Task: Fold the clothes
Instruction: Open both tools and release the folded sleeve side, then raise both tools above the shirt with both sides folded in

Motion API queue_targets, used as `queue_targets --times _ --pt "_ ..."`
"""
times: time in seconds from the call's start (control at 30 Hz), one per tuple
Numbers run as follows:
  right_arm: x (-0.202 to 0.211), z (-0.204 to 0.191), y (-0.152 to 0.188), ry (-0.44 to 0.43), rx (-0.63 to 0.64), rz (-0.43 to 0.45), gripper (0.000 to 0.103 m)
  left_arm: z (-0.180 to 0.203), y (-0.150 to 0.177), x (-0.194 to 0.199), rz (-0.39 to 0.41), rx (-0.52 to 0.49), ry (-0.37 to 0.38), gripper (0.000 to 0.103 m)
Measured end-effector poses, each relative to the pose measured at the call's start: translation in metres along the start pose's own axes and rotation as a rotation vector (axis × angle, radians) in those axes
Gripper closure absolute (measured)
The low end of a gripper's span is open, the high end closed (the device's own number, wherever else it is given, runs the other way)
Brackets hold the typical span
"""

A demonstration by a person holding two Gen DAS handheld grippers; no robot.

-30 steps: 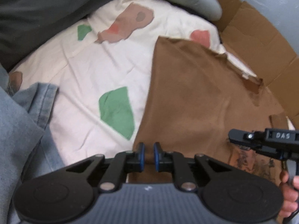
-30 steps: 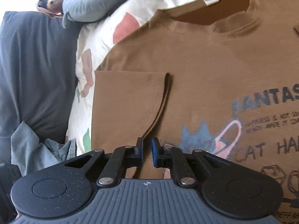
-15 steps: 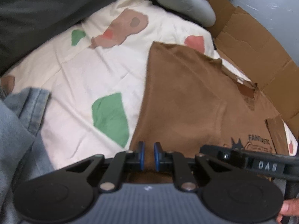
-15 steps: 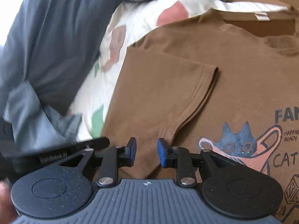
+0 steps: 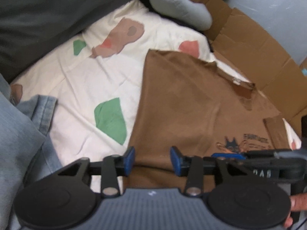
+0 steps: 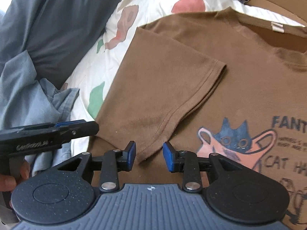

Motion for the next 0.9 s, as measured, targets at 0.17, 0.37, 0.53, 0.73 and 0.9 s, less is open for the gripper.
queue_targets --times 0.17,0.37,0.53,0.73,0.9 --pt "0.044 0.000 -0.017 0.027 -0.021 0.017 0.051 0.010 -0.011 0.032 0.009 0.005 0.001 0.044" --pt "0.117 -0.006 -0.032 0.049 -0.045 0.058 0.030 0.022 -0.023 0.072 0.019 0.006 -0.010 0.024" --pt "0.178 -0.003 -0.034 0.018 -0.148 0.090 0.014 0.034 -0.030 0.105 0.011 -0.007 -0.026 0.018" --pt "0.252 -0.003 -0.037 0.054 -0.195 0.135 0.008 0.048 -0.040 0.147 -0.003 0.015 -0.026 0.012" --pt "0.311 -0.005 -0.039 0.099 -0.206 0.145 0.007 0.063 -0.043 0.183 -0.010 -0.005 -0.016 0.004"
Point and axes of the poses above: each gripper's, at about its wrist camera, not at the fingertips, and x roughly against the way its jaws point, z to its right, y to its underside, the point moved 8 cm from there along -x, roughly the way its jaws point, and after that the axes turned 4 degrees about -y, right-handed, at the moved point
